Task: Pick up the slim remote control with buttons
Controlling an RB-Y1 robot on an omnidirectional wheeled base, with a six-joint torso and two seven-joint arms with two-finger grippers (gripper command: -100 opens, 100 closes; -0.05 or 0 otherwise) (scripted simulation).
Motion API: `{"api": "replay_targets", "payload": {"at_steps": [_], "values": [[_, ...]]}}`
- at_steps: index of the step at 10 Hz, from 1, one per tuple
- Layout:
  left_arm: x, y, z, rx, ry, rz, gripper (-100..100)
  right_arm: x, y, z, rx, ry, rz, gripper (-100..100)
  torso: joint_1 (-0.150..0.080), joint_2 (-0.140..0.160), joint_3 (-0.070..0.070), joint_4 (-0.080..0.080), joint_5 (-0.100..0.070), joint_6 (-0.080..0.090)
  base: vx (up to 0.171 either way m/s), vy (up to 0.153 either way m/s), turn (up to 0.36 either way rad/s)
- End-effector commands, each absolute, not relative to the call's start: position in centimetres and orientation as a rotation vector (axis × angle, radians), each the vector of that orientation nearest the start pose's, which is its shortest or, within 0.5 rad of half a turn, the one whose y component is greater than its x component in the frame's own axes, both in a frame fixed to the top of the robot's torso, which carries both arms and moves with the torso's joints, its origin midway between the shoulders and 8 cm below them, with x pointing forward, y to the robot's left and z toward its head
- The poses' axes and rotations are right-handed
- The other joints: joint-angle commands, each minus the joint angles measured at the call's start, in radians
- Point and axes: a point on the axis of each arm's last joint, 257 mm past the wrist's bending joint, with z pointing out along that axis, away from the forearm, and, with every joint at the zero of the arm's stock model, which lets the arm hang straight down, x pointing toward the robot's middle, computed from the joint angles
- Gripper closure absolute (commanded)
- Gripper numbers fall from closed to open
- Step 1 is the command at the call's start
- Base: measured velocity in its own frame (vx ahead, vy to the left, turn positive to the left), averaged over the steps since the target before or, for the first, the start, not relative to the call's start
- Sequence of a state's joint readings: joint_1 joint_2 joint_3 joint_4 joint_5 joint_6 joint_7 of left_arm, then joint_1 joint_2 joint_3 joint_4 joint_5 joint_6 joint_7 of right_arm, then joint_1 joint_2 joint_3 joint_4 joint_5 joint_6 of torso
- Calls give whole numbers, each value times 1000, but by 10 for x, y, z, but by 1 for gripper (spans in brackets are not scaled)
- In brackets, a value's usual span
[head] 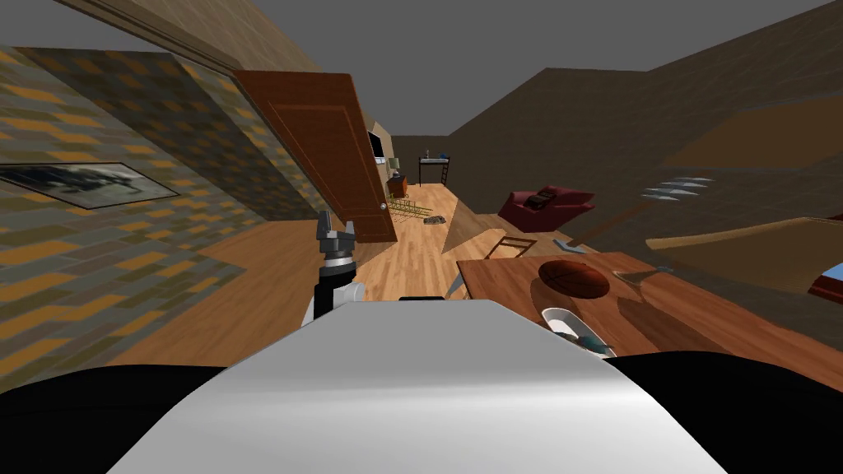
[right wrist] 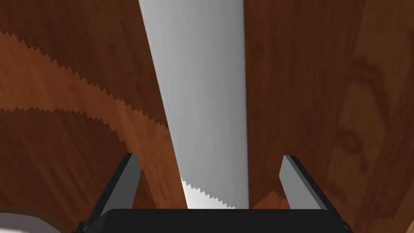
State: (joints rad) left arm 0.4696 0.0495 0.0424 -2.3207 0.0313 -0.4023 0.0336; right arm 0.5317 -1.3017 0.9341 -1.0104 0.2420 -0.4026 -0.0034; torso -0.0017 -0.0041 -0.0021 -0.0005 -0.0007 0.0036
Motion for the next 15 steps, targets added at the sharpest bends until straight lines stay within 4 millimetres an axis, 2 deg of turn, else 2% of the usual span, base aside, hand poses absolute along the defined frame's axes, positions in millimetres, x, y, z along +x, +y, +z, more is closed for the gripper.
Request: {"api": "replay_targets", "payload": {"at_steps": [1,2,3,4,6,7,9,10,13,14,15], "values": [[352,289,35,-673,641,-1317,0,-77,-594,-486,165,3098,23,0,0,0,0,0,0,0,0,0,0],[352,289,35,-673,641,-1317,0,-80,-593,-490,197,3089,26,-100,0,0,0,0,0,0,-30,6,192],[352,289,35,-673,641,-1317,0,-88,-591,-494,230,3088,32,-100,1,1,0,0,0,-1,-75,9,323],[352,289,35,-673,641,-1317,0,-85,-592,-493,232,3081,29,-100,1,3,2,1,0,-1,-70,-3,120],[352,289,35,-673,641,-1317,0,-101,-588,-500,307,3077,35,-100,1,4,2,1,0,0,-70,12,234],[352,289,35,-673,641,-1317,0,-97,-590,-499,311,3066,30,-100,1,4,2,1,0,0,-53,17,101],[352,289,35,-673,641,-1317,0,-117,-586,-505,396,3063,31,-100,1,3,2,1,0,0,-58,18,261],[352,289,35,-673,641,-1317,0,-113,-588,-504,400,3054,26,-100,1,4,2,1,0,-1,-55,2,103],[352,289,35,-673,641,-1317,0,-151,-579,-510,547,3054,24,-100,2,4,2,1,0,0,-70,26,265],[352,289,35,-673,641,-1317,0,-145,-583,-509,553,3038,15,-100,1,5,3,1,1,0,-64,11,70],[352,289,35,-673,641,-1316,0,-159,-580,-510,609,3035,11,-100,1,4,3,1,0,1,-55,17,189]]}}
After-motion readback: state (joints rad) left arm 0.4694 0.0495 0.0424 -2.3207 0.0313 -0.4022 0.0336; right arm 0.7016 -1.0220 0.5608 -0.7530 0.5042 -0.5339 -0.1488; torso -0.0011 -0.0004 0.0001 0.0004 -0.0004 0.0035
